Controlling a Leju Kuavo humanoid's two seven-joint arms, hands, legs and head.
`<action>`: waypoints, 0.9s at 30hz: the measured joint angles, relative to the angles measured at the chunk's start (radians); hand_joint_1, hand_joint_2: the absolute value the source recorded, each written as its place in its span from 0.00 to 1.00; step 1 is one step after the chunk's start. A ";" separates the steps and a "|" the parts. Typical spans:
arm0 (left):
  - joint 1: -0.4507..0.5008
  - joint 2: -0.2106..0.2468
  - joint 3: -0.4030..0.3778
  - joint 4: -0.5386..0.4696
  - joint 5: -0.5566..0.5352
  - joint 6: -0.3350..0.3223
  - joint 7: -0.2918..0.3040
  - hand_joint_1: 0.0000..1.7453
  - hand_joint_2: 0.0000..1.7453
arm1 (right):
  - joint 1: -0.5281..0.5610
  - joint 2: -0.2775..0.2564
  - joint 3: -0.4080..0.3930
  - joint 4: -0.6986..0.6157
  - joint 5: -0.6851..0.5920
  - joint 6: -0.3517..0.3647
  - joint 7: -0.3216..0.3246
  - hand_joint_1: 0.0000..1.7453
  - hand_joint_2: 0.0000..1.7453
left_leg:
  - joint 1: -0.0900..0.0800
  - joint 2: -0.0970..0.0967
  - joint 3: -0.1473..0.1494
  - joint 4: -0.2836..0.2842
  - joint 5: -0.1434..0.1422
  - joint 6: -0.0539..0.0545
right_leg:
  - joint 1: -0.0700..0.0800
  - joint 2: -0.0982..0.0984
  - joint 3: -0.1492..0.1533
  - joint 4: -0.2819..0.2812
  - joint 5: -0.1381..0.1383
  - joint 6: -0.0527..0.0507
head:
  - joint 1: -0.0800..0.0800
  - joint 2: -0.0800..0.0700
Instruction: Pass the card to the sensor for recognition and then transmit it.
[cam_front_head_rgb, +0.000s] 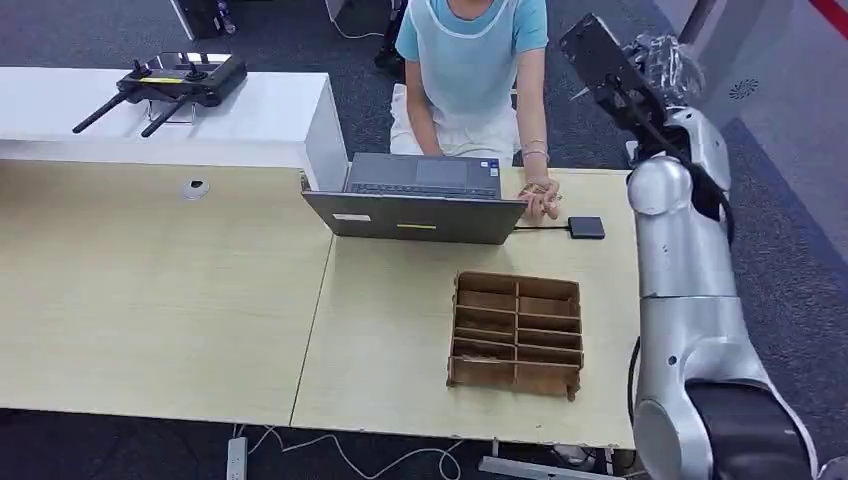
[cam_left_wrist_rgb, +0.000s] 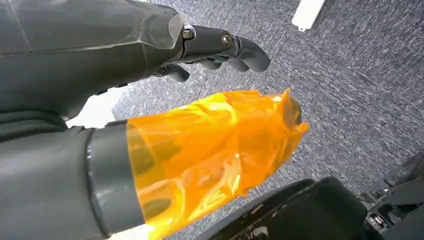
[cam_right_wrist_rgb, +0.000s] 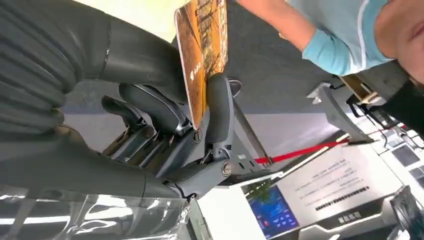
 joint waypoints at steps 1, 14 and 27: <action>0.000 0.000 0.000 0.000 -0.001 0.000 0.000 0.00 0.00 | -0.003 0.001 -0.002 0.008 0.005 0.001 0.005 1.00 1.00 | 0.000 0.000 0.000 0.000 0.000 0.000 | 0.000 0.000 0.000 0.000 0.000 0.000 | 0.000 0.000; -0.009 0.000 0.000 0.000 -0.027 -0.012 0.004 0.00 0.00 | -0.004 0.064 -0.066 0.139 0.067 -0.047 0.030 1.00 1.00 | 0.000 0.000 0.000 0.000 0.000 0.000 | 0.000 0.000 0.000 0.000 0.000 0.000 | 0.000 0.000; -0.009 0.001 0.000 0.000 -0.023 -0.009 0.003 0.00 0.00 | -0.003 0.089 -0.134 0.164 0.092 -0.052 0.018 1.00 1.00 | 0.000 0.000 0.000 0.000 0.000 0.000 | 0.000 0.000 -0.001 0.000 0.000 0.000 | 0.000 0.000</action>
